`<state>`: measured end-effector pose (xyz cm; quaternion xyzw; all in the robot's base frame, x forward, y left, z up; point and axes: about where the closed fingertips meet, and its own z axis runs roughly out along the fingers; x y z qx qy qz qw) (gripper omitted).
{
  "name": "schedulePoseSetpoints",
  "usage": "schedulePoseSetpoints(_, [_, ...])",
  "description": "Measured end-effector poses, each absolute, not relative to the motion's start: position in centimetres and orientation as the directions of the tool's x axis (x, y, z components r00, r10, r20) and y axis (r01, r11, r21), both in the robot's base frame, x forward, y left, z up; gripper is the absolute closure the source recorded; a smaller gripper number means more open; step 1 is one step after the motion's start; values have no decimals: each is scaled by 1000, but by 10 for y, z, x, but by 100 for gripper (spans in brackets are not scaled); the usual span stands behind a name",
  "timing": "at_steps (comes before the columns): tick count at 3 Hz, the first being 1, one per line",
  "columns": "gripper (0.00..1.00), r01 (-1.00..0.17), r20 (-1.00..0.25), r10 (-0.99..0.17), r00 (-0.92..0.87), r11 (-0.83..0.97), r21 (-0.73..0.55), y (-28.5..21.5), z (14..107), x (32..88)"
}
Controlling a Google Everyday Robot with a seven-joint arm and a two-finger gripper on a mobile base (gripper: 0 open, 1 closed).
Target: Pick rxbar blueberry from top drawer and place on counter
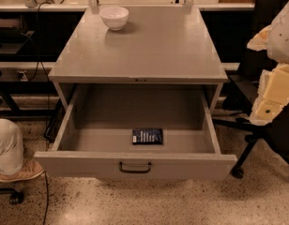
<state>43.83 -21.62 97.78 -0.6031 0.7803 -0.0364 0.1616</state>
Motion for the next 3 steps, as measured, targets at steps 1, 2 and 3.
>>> schedulePoseSetpoints(1, [0, -929, -208, -953, -220, 270, -252, -216, 978, 438])
schedulePoseSetpoints(2, [0, -946, -263, -940, -218, 270, -181, -207, 936, 448])
schedulePoseSetpoints(3, [0, -975, -365, -911, -191, 219, -34, -173, 848, 460])
